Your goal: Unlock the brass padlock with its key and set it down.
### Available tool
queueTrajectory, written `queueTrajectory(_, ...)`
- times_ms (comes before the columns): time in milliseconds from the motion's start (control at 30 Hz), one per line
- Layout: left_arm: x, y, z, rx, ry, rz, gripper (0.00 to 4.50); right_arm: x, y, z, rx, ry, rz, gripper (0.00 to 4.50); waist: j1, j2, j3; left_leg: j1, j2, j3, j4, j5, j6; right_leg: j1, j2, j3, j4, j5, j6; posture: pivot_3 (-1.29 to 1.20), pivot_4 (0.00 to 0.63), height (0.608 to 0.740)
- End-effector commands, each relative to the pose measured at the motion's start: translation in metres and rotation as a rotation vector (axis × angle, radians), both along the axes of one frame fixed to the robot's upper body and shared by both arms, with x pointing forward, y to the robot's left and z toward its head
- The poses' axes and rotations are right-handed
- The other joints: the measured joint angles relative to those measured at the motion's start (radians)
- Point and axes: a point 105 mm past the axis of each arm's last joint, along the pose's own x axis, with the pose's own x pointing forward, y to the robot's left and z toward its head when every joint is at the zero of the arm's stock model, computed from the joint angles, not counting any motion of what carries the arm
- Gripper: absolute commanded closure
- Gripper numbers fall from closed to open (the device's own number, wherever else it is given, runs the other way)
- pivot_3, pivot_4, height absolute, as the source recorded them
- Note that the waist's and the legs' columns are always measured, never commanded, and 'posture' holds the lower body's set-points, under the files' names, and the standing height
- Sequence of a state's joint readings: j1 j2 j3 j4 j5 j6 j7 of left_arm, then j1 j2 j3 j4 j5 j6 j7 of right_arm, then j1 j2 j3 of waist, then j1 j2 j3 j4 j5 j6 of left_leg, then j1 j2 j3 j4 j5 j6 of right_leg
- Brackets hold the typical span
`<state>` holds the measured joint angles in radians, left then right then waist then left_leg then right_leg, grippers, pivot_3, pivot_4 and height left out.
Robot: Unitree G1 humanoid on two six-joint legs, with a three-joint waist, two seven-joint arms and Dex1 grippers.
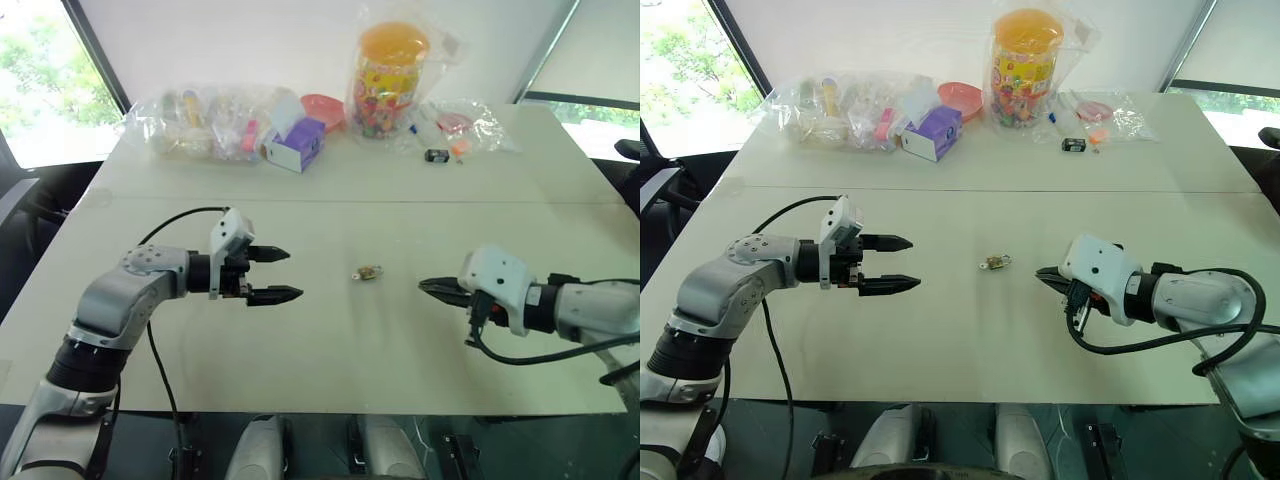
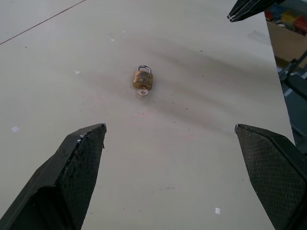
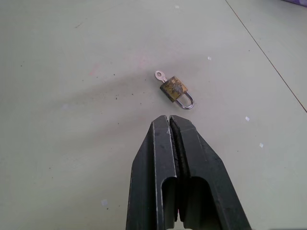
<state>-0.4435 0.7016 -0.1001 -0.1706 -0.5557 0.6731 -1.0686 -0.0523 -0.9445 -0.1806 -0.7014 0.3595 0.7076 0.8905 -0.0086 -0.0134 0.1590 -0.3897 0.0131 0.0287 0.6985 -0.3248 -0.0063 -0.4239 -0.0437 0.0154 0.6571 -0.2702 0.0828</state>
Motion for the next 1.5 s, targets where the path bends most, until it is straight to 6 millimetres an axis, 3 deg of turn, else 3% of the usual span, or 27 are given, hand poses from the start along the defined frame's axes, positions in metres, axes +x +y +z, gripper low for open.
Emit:
queueTrajectory(33, -0.001, 0.001, 0.017, -0.024, -0.058, 0.0, 0.03, 0.0, 0.004, 0.007, -0.002, -0.039, 0.023, 4.5, -0.001, 0.0, 0.0, 0.0, 0.0, 0.0, 0.0, 0.0, 0.0, 0.0, 0.0, 0.0, 0.0, 0.0, 0.0, 0.0, 0.15, 0.735)
queueTrajectory(633, -0.003, -0.003, 0.016, -0.013, -0.05, 0.022, 0.03, 0.007, 0.012, 0.005, 0.043, -0.067, 0.024, 4.5, -0.001, 0.0, 0.0, 0.0, 0.0, 0.0, 0.0, 0.0, 0.0, 0.0, 0.0, 0.0, 0.0, 0.0, 0.0, 0.0, 0.15, 0.735)
queueTrajectory(933, -0.002, -0.006, 0.013, -0.005, -0.048, 0.024, 0.03, 0.02, 0.016, 0.0, 0.033, -0.077, 0.056, 4.5, -0.001, 0.0, 0.0, 0.0, 0.0, 0.0, 0.0, 0.0, 0.0, 0.0, 0.0, 0.0, 0.0, 0.0, 0.0, 0.0, 0.15, 0.735)
queueTrajectory(1100, 0.001, -0.009, 0.008, 0.016, -0.085, 0.035, 0.03, 0.04, 0.022, -0.006, 0.05, -0.059, 0.101, 4.5, -0.002, 0.0, 0.0, 0.0, 0.0, 0.0, 0.0, 0.0, 0.0, 0.0, 0.001, 0.0, 0.0, 0.0, 0.0, 0.0, 0.15, 0.735)
queueTrajectory(1200, 0.004, -0.013, -0.003, 0.02, -0.1, 0.055, 0.0, 0.058, 0.024, -0.015, 0.025, -0.041, 0.136, 3.62, -0.004, 0.0, 0.0, 0.0, 0.0, 0.0, 0.0, 0.0, 0.0, 0.0, 0.0, 0.0, 0.0, 0.0, 0.0, 0.0, 0.15, 0.735)
queueTrajectory(1433, 0.007, -0.02, -0.013, 0.027, -0.133, 0.07, 0.0, 0.077, 0.034, -0.033, -0.024, 0.039, 0.265, 0.02, -0.001, 0.0, 0.0, 0.0, 0.0, 0.001, 0.0, 0.0, 0.0, -0.001, 0.0, 0.0, 0.0, 0.0, 0.0, 0.0, 0.15, 0.735)
queueTrajectory(1500, 0.007, -0.019, -0.014, 0.03, -0.142, 0.078, 0.0, 0.083, 0.038, -0.035, -0.018, 0.053, 0.292, 0.02, -0.001, 0.0, 0.0, 0.0, 0.0, 0.001, 0.0, 0.0, 0.0, -0.001, -0.001, 0.0, 0.0, 0.0, 0.0, 0.0, 0.15, 0.735)
